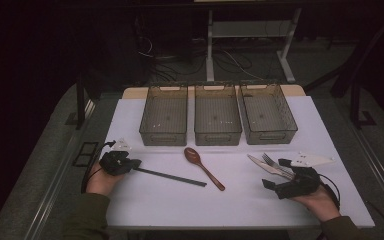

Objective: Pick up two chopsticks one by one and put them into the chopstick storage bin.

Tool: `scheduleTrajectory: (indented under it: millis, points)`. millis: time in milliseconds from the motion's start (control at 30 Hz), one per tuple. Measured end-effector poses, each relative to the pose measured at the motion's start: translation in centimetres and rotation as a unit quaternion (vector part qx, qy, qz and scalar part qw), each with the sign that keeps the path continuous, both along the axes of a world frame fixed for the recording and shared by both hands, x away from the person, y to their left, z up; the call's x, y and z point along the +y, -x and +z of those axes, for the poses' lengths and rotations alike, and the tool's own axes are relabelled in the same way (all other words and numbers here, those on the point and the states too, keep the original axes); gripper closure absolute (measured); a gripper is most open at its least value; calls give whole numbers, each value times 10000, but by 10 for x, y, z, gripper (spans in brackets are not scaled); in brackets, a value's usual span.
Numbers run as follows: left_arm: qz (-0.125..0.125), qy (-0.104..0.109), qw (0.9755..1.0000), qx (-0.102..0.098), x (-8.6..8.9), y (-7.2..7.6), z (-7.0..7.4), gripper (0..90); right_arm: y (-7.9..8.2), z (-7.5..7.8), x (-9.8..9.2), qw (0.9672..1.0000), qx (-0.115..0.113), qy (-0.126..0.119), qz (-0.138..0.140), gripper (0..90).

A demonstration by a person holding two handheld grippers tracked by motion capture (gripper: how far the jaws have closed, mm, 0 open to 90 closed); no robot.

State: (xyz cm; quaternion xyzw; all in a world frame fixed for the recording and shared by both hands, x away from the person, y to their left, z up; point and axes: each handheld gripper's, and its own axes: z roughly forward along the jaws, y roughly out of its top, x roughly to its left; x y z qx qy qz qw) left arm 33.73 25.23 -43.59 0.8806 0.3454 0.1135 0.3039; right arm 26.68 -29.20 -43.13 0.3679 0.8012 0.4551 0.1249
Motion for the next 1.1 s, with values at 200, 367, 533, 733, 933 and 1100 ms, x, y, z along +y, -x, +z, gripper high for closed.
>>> scheduleTrajectory:
  millis: [200, 367, 533, 733, 933, 1100]
  points:
    - [-53, -59, 9999, 81, 3, 6, 2, 887, 0, 0, 0, 10000, 3, -12, -5, 6]
    - [-31, -13, 9999, 101, 5, 11, 2, 887, 0, 0, 0, 10000, -7, -14, -3, 5]
    - [-38, -16, 9999, 144, 8, 18, 2, 887, 0, 1, 0, 10000, -9, -25, -4, 5]
    - [-27, 40, 9998, 195, 13, 29, 2, 887, 0, 1, 0, 10000, -12, -30, -7, 6]
    - [-64, 37, 9997, 252, 16, 43, 3, 887, 0, 1, -1, 10000, -17, -40, -13, 6]
    - [-56, 30, 9998, 176, 16, 44, 5, 883, 0, 1, 0, 10000, -3, -45, -10, 5]
